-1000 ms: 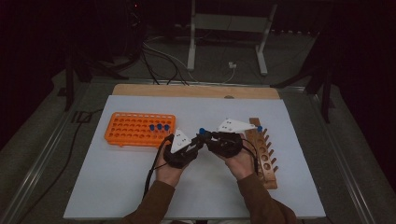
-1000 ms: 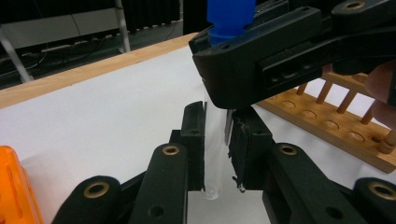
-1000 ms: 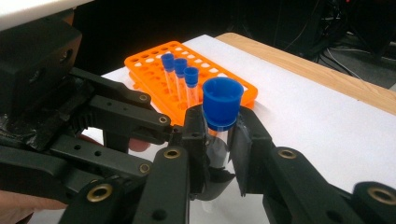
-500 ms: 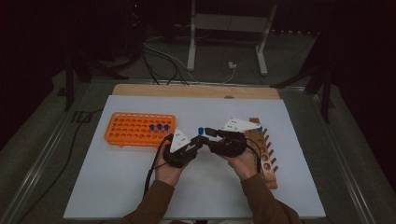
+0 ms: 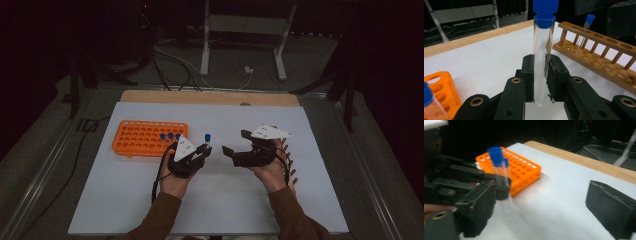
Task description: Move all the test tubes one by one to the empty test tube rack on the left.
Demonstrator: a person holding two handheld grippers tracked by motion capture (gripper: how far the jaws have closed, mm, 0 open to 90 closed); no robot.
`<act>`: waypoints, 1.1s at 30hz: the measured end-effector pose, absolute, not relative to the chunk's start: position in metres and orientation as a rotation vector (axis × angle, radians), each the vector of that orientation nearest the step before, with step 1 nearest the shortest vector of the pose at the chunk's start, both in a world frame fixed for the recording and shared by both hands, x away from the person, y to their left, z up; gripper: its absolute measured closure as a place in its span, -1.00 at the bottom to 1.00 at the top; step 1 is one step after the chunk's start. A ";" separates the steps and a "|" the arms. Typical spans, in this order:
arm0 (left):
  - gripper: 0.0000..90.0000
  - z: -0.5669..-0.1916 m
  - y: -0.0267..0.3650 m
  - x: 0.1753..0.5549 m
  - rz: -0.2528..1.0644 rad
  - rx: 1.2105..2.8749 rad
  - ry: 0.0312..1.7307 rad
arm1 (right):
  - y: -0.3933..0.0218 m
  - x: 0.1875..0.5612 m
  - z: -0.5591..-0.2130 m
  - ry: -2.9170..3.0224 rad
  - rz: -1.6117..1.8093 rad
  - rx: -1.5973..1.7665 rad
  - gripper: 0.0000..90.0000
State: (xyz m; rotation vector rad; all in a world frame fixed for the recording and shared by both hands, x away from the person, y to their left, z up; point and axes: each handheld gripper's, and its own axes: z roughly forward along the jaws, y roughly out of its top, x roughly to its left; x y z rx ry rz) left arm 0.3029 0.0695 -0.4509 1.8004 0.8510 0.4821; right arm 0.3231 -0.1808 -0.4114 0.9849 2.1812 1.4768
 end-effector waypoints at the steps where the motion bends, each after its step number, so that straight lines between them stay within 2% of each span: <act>1: 0.73 -0.450 0.071 0.303 0.482 1.800 0.852 | -0.183 0.323 -0.411 2.179 1.474 0.992 -0.87; 9: 0.73 -0.447 0.083 0.302 0.493 1.783 0.870 | -0.200 0.326 -0.411 2.164 1.448 1.025 -1.00; 33: 0.73 -0.445 0.114 0.302 0.516 1.748 0.939 | -0.241 0.324 -0.421 2.141 1.397 1.088 -1.00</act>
